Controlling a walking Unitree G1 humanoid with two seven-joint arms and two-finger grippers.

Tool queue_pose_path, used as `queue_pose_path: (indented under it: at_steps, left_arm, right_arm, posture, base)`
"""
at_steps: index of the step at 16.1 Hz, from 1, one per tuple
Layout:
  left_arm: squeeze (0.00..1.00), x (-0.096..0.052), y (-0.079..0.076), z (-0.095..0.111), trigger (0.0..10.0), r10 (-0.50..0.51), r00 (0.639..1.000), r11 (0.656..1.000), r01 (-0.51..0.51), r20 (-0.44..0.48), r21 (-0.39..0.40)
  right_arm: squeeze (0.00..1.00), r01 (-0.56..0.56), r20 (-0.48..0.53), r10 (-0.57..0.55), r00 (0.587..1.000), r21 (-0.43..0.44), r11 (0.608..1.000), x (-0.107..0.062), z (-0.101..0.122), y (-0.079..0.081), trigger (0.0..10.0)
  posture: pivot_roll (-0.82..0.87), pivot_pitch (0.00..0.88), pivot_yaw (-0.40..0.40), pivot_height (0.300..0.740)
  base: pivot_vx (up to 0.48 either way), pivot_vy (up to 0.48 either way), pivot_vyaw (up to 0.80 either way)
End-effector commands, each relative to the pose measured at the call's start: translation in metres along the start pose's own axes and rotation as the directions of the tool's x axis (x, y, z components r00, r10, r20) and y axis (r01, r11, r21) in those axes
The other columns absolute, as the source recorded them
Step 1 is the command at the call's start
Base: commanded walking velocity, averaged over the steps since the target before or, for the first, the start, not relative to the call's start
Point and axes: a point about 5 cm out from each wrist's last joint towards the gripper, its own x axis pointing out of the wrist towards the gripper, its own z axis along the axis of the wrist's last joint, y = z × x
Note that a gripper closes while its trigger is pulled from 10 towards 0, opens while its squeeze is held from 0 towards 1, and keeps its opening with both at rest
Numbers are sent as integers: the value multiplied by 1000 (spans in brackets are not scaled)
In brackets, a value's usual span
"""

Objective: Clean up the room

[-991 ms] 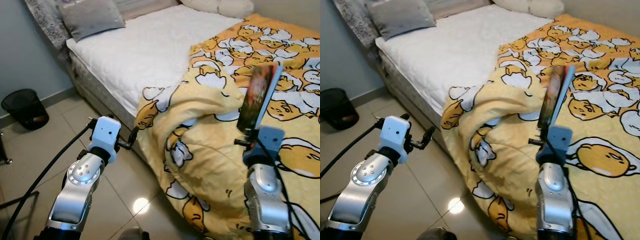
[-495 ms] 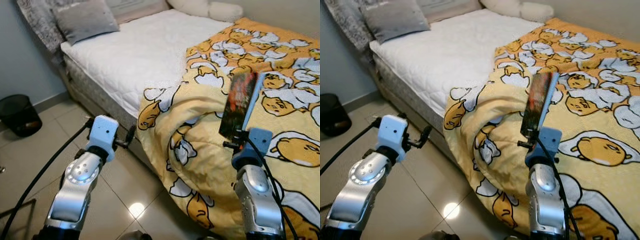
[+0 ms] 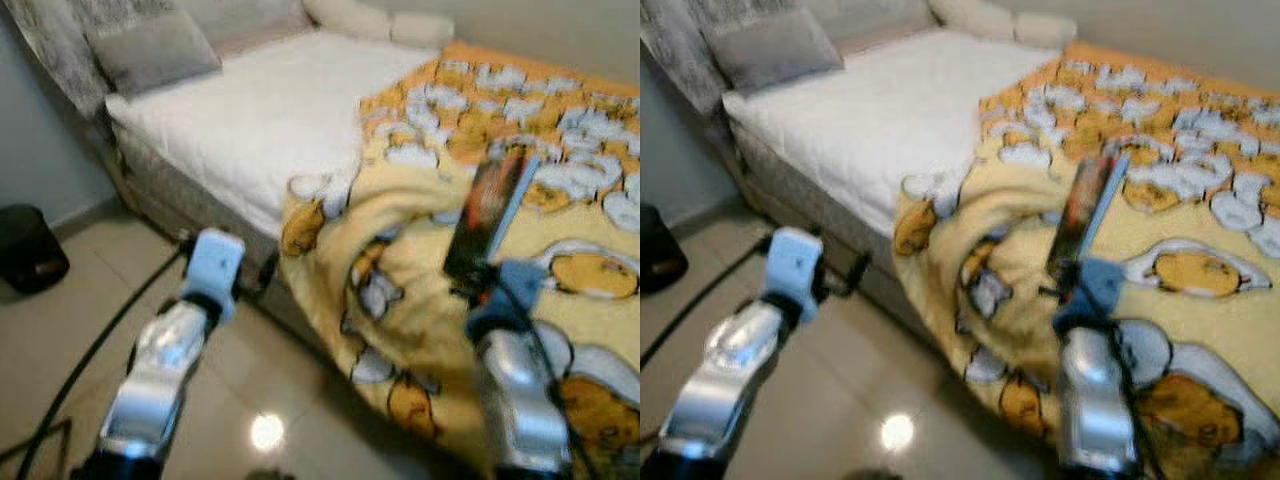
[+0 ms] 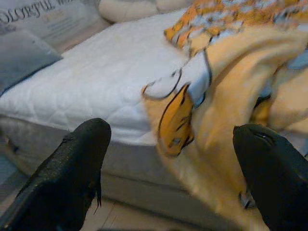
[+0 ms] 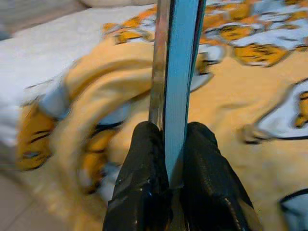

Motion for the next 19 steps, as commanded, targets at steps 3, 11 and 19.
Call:
queue_pose_path:
  at_steps: [3, 11, 19]
  left_arm:
    - [235, 2, -1, 4, 10000, -5, 1000, 1000, 5, 15, 1]
    - [231, 10, -1, 4, 10000, -16, 1000, 1000, 16, 21, 1]
    - [231, 13, 4, 5, 10000, -11, 999, 1000, 11, 32, -1]
  right_arm:
    - [0, 9, 27, -10, 1000, 34, 999, 2, 9, 0, 10000]
    - [0, 45, 11, -46, 999, 59, 997, 0, 7, -6, 10000]
    - [0, 59, 9, -60, 998, 72, 996, 1, 6, -5, 10000]
  posture:
    - [36, 0, 32, 740]
    - [26, 0, 40, 740]
    - [34, 0, 37, 740]
  base:
    - [0, 303, -267]
    - [0, 307, -800]
    - [0, 334, -800]
